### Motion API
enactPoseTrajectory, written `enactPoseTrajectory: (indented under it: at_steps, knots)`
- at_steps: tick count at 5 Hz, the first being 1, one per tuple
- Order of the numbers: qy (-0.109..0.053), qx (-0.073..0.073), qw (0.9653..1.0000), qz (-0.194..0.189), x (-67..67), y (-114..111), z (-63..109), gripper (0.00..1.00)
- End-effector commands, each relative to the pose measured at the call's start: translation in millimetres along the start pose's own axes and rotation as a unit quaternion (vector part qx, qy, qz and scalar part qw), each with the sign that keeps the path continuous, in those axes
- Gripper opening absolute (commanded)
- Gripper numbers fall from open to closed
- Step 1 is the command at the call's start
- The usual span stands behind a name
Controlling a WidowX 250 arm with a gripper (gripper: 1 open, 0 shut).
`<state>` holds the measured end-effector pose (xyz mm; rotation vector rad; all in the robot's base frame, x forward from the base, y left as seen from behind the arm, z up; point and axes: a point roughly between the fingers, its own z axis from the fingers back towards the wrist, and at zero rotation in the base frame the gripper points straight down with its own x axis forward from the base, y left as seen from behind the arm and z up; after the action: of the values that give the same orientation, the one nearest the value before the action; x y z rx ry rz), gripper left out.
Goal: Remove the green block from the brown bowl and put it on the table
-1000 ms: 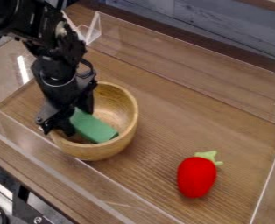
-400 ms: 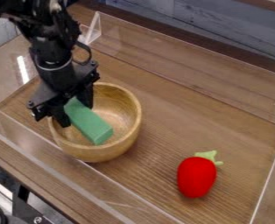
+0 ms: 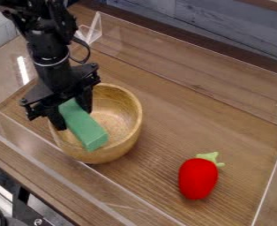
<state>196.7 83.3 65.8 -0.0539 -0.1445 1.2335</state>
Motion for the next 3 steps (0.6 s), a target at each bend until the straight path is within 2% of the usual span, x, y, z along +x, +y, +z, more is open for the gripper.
enactPoseTrajectory:
  at_steps: [1,2,3]
  knots:
    - [-0.013,-0.029,0.9974,-0.065,-0.1,-22,18.6,0.00]
    - [-0.005,-0.036,0.9913,-0.126,-9.2,-33,24.3,0.00]
    - [-0.001,-0.041,0.9851,-0.167,-33.5,-42,24.8,0.00]
